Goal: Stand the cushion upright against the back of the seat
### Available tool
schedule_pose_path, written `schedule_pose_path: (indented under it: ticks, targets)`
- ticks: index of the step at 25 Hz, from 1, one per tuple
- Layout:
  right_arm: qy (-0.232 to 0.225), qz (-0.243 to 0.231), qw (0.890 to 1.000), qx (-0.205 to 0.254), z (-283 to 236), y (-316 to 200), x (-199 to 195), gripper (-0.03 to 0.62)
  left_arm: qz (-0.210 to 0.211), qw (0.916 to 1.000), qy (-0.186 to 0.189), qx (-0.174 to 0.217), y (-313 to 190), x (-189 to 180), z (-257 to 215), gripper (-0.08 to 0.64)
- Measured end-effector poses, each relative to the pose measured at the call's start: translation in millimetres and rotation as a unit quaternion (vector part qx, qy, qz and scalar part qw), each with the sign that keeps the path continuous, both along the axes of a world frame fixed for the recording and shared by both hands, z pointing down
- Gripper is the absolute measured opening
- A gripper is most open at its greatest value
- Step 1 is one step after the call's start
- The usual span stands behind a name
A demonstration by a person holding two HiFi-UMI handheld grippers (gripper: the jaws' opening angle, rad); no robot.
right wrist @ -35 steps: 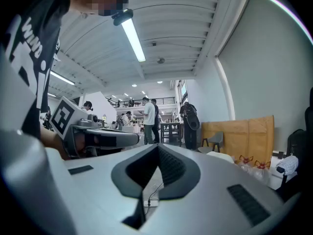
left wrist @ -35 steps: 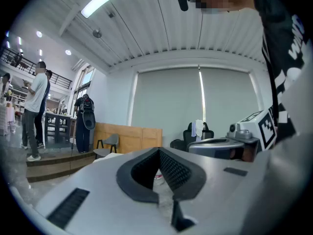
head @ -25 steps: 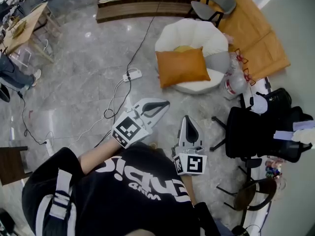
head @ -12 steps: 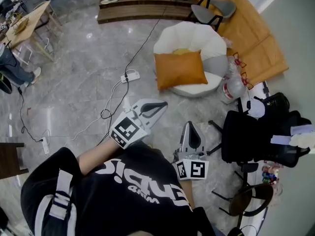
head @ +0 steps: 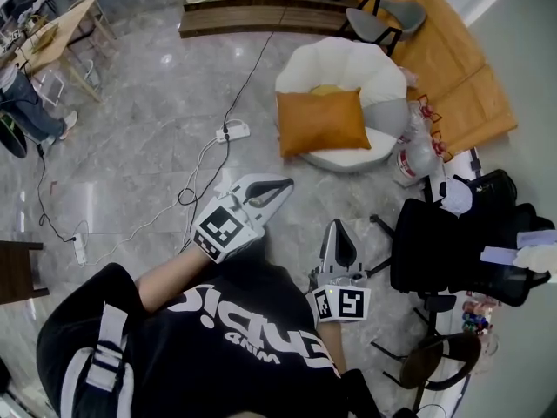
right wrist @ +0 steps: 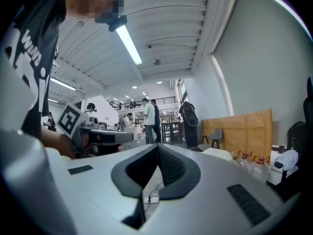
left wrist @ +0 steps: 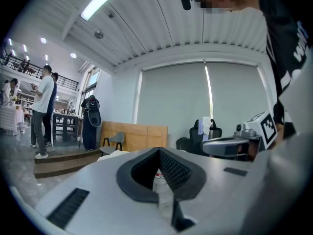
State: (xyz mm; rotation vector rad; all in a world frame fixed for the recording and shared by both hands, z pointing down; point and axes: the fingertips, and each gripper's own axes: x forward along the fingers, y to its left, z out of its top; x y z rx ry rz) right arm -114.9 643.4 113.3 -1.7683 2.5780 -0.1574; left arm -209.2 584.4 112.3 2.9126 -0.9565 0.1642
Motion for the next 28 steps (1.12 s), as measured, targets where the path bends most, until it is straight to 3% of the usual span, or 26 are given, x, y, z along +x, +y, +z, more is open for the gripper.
schedule_pose_path:
  ticks: [6,14,28]
  targets:
    - [-0.014,0.024,1.0,0.004,10,-21,22,0.02,0.012,0.9999,-0.008,0.003,-23,17,8,0.008]
    - [-0.014,0.018,1.0,0.002,11,-73,22,0.02,0.015,0.9999,-0.008,-0.003,-77,24,11,0.008]
    - [-0.013,0.036,0.999,0.016,-6,-214,30,0.02,0.037,0.9993,-0.007,0.003,-217,45,0,0.008]
